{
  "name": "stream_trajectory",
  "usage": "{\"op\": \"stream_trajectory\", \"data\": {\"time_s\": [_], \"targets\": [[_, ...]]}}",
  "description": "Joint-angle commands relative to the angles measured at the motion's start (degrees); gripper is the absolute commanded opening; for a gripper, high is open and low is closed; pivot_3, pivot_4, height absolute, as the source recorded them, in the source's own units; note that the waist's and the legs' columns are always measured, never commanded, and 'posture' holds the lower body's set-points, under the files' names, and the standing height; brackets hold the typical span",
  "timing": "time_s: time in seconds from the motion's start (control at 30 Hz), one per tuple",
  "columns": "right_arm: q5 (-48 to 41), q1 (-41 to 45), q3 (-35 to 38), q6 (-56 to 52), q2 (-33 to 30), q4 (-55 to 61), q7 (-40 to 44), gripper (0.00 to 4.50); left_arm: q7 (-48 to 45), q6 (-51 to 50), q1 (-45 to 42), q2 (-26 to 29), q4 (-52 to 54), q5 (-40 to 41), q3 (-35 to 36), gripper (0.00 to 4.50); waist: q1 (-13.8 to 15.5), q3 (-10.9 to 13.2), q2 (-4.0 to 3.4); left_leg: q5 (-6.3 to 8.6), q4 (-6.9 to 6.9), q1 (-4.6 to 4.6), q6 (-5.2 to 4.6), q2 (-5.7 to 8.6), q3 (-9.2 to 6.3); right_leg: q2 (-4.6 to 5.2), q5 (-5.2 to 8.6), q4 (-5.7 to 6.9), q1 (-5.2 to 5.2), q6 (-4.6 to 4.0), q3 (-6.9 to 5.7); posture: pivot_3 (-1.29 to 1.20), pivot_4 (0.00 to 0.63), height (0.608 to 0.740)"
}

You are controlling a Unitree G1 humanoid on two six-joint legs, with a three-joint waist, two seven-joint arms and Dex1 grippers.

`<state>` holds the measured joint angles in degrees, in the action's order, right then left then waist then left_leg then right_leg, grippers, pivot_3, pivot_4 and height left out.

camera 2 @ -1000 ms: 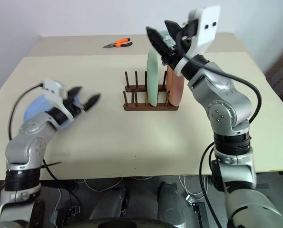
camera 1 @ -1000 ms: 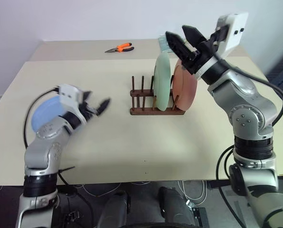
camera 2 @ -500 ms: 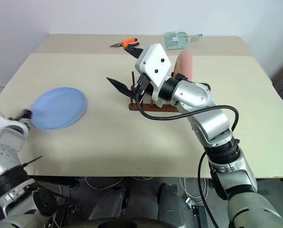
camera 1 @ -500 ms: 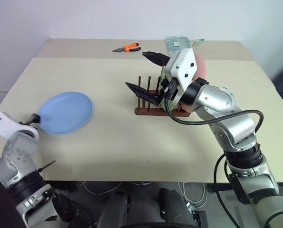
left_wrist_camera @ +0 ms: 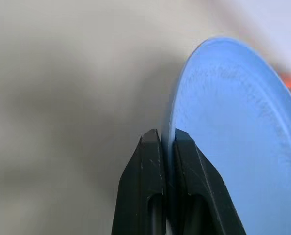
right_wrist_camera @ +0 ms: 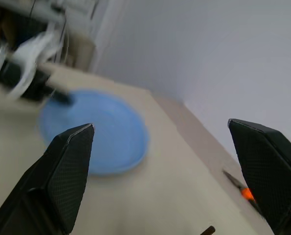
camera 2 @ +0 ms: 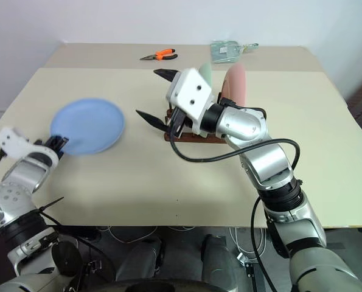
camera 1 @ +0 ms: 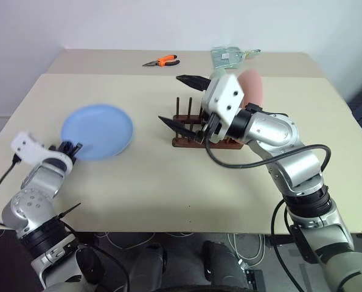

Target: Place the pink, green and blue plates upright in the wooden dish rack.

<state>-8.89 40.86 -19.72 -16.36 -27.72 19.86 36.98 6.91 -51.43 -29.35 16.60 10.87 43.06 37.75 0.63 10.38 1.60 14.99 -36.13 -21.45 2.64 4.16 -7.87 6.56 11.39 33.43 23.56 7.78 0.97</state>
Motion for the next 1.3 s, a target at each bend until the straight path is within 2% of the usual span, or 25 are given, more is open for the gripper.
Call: {"op": "stream_trajectory", "data": {"time_s": [0.03, 0.13, 0.27, 0.37, 0.5, 0.53, 0.6, 0.63, 0.7, 0.73, 0.83, 0.9, 0.97, 1.1, 1.17, 1.23, 1.3], "targets": [[9.4, 1.6, -4.9, 8.0, -0.3, -2.2, 1.2, 4.5, -2.5, -0.8, -6.2, 3.0, 6.9, 3.0, -5.7, 0.03, -0.4, 0.0, 0.01, 0.0, 0.02, 0.01, 0.0, 0.0, 0.02, 0.0, 0.0, -0.02, -0.01, 0.01, 0.02, 0.0, 0.15, 0.74], [18.1, 4.7, -7.6, 13.8, 0.7, -8.9, -1.5, 4.5, -1.8, -3.6, -10.2, 3.6, 8.4, 6.7, -7.3, 0.03, -1.3, 0.0, -0.02, 0.0, 0.07, 0.07, 0.0, 0.0, 0.1, 0.02, 0.0, -0.07, -0.01, 0.02, 0.08, 0.0, 0.15, 0.74], [26.0, 9.0, -8.0, 18.8, 2.7, -18.1, -5.7, 4.5, -2.1, -6.3, -10.7, 5.2, 10.2, 9.1, -9.3, 0.03, -2.0, 0.0, -0.04, -0.04, 0.18, 0.1, 0.07, -0.06, 0.1, -0.06, -0.01, 0.08, 0.13, -0.01, 0.11, 0.0, 0.15, 0.74], [28.0, 9.9, -7.2, 20.8, 3.5, -21.4, -6.6, 3.63, -1.9, -7.6, -9.8, 5.8, 11.6, 10.5, -10.0, 0.0, -1.8, 0.0, -0.03, -0.06, 0.19, 0.05, 0.11, -0.08, 0.06, -0.09, -0.01, 0.1, 0.18, -0.02, 0.13, 0.0, 0.15, 0.74], [28.5, 8.8, -6.4, 21.6, 4.4, -21.0, -6.2, 1.72, -1.5, -7.8, -8.3, 6.3, 12.2, 11.1, -10.0, 0.0, -1.5, 0.0, -0.01, -0.06, 0.16, 0.02, 0.11, -0.05, 0.07, -0.08, -0.02, 0.04, 0.15, -0.02, 0.16, 0.0, 0.15, 0.74], [28.5, 8.4, -6.3, 21.7, 4.5, -20.5, -6.0, 1.13, -1.3, -7.5, -8.2, 6.0, 12.3, 11.4, -9.8, 0.0, -1.4, 0.0, -0.01, -0.06, 0.15, 0.02, 0.11, -0.05, 0.05, -0.09, -0.02, 0.05, 0.14, -0.03, 0.16, 0.0, 0.15, 0.74], [29.0, 7.6, -6.1, 22.3, 4.9, -19.5, -5.9, 0.17, -1.0, -5.7, -8.3, 5.0, 12.6, 12.6, -8.7, 0.7, -1.4, 0.0, -0.01, -0.06, 0.15, 0.04, 0.1, -0.04, 0.03, -0.09, -0.02, 0.03, 0.1, -0.03, 0.15, 0.0, 0.15, 0.74], [29.2, 7.1, -6.0, 22.5, 5.3, -18.9, -6.1, 0.0, -1.1, -3.5, -8.6, 4.5, 12.8, 12.0, -8.3, 1.02, -1.4, 0.0, -0.01, -0.06, 0.15, 0.04, 0.1, -0.04, 0.03, -0.09, -0.02, 0.03, 0.1, -0.03, 0.14, 0.0, 0.15, 0.74], [27.8, 6.0, -5.1, 22.0, 6.9, -17.4, -6.2, 0.0, -0.4, 2.2, -9.8, 3.9, 12.2, 9.3, -6.9, 2.03, -1.4, 0.0, -0.01, -0.06, 0.13, 0.04, 0.11, -0.04, 0.03, -0.09, -0.02, 0.04, 0.11, -0.03, 0.15, 0.0, 0.15, 0.74], [26.0, 5.3, -4.2, 20.8, 8.1, -16.2, -6.1, 0.0, 1.7, 5.9, -11.0, 3.4, 10.4, 7.9, -4.7, 2.38, -1.4, 0.0, -0.01, -0.07, 0.14, 0.04, 0.11, -0.04, 0.03, -0.09, -0.02, 0.04, 0.11, -0.03, 0.15, 0.0, 0.15, 0.74], [19.6, 3.5, -0.3, 15.3, 12.6, -11.7, -5.7, 0.0, 4.4, 14.7, -12.0, 4.9, 5.2, 3.6, 0.3, 2.38, -1.7, 0.0, -0.02, -0.08, 0.17, 0.05, 0.15, -0.07, 0.02, -0.11, -0.04, 0.04, 0.13, -0.06, 0.15, 0.0, 0.15, 0.74], [11.7, 2.1, 4.2, 7.8, 16.9, -7.2, -6.2, 0.0, 1.1, 20.0, -7.9, 9.6, 2.6, -5.0, -1.8, 2.38, -2.0, 0.0, -0.05, -0.09, 0.25, 0.09, 0.16, -0.09, 0.06, -0.13, -0.05, 0.06, 0.19, -0.08, 0.17, 0.0, 0.15, 0.74], [2.9, 0.7, 9.0, -1.6, 21.5, -2.2, -7.6, 0.0, -3.1, 23.2, -3.1, 11.2, 1.2, -8.0, -3.9, 2.38, -1.8, 0.0, -0.06, -0.15, 0.3, 0.1, 0.25, -0.11, 0.08, -0.17, -0.06, 0.1, 0.24, -0.1, 0.24, 0.0, 0.15, 0.74], [-12.8, -0.2, 18.5, -19.1, 29.4, 5.3, -14.4, 0.0, -15.1, 27.0, 9.6, 14.0, 3.0, -15.1, -15.8, 2.38, -0.7, 0.0, -0.06, -0.08, 0.31, 0.04, 0.13, -0.06, -0.02, -0.14, -0.06, 0.09, 0.19, -0.12, 0.19, 0.0, 0.15, 0.74], [-19.4, 0.5, 22.1, -25.5, 31.8, 7.1, -17.6, 0.0, -18.4, 26.9, 13.5, 13.3, 4.2, -15.4, -19.2, 2.38, -0.3, 0.0, -0.08, -0.07, 0.21, 0.0, 0.12, -0.03, -0.1, -0.14, 0.01, 0.06, 0.16, -0.3, 0.19, 0.0, 0.15, 0.74], [-29.8, 1.7, 28.2, -34.0, 35.9, 8.2, -24.9, 0.0, -23.1, 27.0, 19.4, 12.5, 6.4, -16.0, -24.5, 2.38, -0.6, 0.0, -0.13, -0.07, 0.2, 0.0, 0.12, -0.05, -0.09, -0.14, 0.01, 0.04, 0.16, -0.35, 0.19, 0.0, 0.15, 0.74], [-37.7, 3.0, 33.1, -40.1, 38.4, 8.3, -32.4, 0.0, -28.2, 29.5, 23.3, 14.2, 7.3, -19.2, -29.5, 2.38, -0.9, 0.0, -0.25, -0.07, 0.33, 0.04, 0.12, -0.08, -0.1, -0.13, 0.01, 0.06, 0.19, -0.37, 0.23, 0.0, 0.15, 0.74]]}}
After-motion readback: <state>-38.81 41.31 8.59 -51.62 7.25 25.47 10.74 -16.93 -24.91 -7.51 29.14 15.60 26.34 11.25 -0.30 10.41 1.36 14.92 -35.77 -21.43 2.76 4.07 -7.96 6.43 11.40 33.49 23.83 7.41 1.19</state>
